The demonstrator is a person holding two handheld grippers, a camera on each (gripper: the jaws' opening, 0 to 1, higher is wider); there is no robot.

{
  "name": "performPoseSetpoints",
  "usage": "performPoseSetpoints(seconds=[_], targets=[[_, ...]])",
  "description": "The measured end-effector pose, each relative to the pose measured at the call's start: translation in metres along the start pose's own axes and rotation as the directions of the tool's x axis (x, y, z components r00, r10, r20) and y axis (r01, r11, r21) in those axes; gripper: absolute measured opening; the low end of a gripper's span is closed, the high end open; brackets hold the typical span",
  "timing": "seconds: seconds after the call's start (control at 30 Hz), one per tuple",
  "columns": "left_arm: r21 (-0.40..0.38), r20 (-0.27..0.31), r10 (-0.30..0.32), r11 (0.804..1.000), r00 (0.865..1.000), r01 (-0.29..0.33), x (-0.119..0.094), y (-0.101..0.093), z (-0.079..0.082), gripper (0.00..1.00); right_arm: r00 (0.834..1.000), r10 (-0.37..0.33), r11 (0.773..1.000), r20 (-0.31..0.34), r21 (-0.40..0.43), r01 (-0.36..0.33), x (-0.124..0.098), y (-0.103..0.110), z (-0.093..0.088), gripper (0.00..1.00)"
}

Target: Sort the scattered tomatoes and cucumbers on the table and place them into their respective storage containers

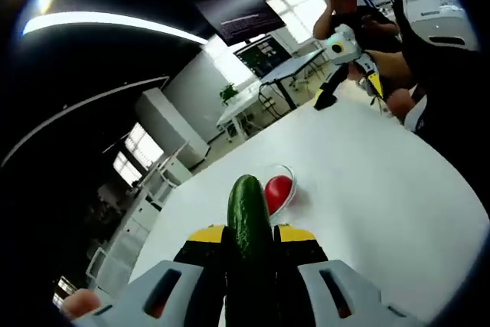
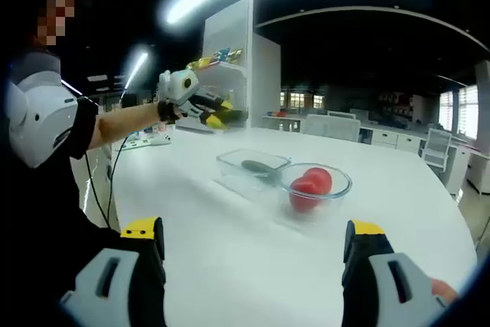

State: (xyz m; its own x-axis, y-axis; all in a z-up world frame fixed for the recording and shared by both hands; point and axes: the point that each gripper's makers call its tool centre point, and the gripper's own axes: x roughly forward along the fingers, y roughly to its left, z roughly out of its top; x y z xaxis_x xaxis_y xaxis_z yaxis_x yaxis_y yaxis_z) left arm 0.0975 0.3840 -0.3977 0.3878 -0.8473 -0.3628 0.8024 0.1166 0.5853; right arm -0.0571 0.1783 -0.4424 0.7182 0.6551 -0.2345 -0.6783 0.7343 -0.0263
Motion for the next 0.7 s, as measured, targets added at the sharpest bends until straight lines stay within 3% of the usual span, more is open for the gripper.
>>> performPoseSetpoints(seconds=[0.23,0.4,0.57,0.7], targets=[[0.022,-0.03,-0.08,0.996,0.996,0.081,0.027,-0.002,-0.033,0.23,1.0,-0.016,1.0,-0.011,0.002,0.016,-0.003,-0.004,-0.002,0.93],[-0.024,-0.035,-0.117,0.993,0.992,0.117,0.042,-0.005,-0.055,0.23,0.999,-0.034,0.999,-0.006,-0.001,0.034,-0.006,-0.006,0.001,0.93],[-0.078,-0.072,-0.18,0.982,0.981,0.174,0.053,-0.013,-0.087,0.23,0.999,-0.047,0.999,-0.011,-0.001,0.047,-0.008,-0.008,0.0,0.93],[-0.12,-0.057,-0.183,0.977,0.981,0.175,0.057,-0.01,-0.095,0.23,0.999,-0.046,0.999,-0.017,0.002,0.046,-0.006,-0.007,-0.002,0.92]])
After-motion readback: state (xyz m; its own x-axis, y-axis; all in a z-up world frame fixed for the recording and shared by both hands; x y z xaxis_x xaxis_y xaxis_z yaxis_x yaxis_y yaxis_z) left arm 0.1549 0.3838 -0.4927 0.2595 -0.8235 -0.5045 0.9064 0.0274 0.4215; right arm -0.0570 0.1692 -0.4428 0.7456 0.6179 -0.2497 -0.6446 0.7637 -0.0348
